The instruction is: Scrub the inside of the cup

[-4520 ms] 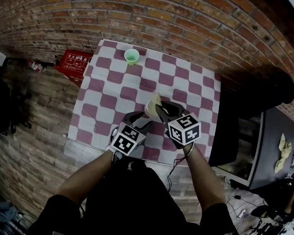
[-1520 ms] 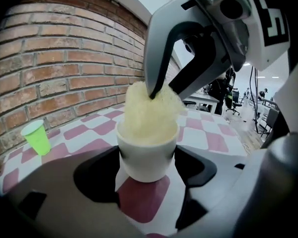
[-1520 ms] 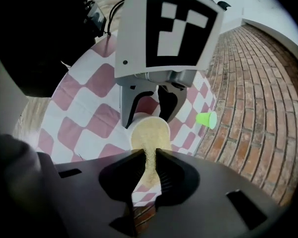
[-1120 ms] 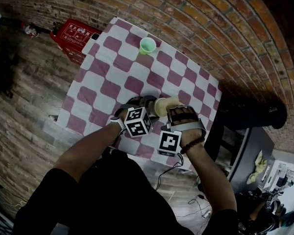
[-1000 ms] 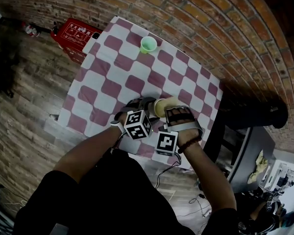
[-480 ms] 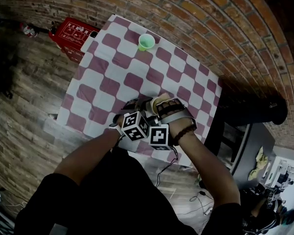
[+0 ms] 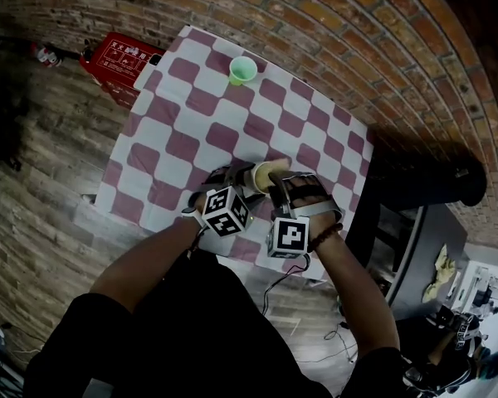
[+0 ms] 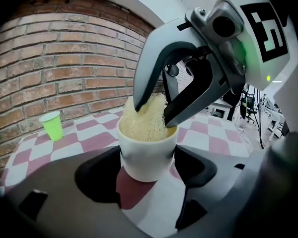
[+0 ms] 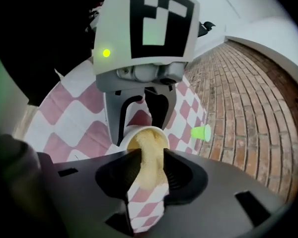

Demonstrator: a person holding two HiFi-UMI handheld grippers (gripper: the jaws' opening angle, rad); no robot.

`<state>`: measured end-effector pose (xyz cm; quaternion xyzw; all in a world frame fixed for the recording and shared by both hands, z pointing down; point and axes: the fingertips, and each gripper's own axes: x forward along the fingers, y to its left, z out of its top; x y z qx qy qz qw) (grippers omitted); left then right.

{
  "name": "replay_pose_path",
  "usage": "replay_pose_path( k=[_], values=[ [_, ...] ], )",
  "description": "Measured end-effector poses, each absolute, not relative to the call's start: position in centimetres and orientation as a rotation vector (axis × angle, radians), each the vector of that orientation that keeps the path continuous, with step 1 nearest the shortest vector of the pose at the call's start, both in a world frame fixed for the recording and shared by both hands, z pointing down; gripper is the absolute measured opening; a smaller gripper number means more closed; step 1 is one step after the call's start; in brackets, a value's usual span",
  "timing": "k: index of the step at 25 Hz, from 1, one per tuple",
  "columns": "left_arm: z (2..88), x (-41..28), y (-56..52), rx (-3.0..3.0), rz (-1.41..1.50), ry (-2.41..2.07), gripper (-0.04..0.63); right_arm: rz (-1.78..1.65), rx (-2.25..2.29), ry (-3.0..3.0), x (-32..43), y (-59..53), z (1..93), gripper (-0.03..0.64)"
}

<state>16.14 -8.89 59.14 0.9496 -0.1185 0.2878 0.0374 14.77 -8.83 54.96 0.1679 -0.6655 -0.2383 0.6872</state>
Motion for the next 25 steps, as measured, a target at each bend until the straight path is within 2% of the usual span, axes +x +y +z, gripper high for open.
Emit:
replay_pose_path(
  k=[3,8,12,19,25],
  values=[
    [59.2,16.3,-8.9,2.912,0.890,-0.358,0.330,-0.368,0.535,-1.636,14.9,-8.7,53.1,0.224],
    [59.1,16.4,-8.8,2.905,0.898,-0.352,0.330,0.272,0.979,-1.987,16.6,-9.4,49.5,0.224],
    [59.2,16.3,-8.8,2.902,0.909,-0.350,0.330,0.696,1.208,-2.010,17.7,-10.3,50.5,0.224],
    [59.2,16.5,-8.8,2.894,0.921,-0.353,0.330,0.789,1.284,-1.774,16.9,-11.0,54.3,0.217],
    [59.1,16.4,-9.0,2.892,0.923,-0.358,0.330,0.793,1.231,-1.644,16.8,-11.0,56.3,0.134]
  ],
)
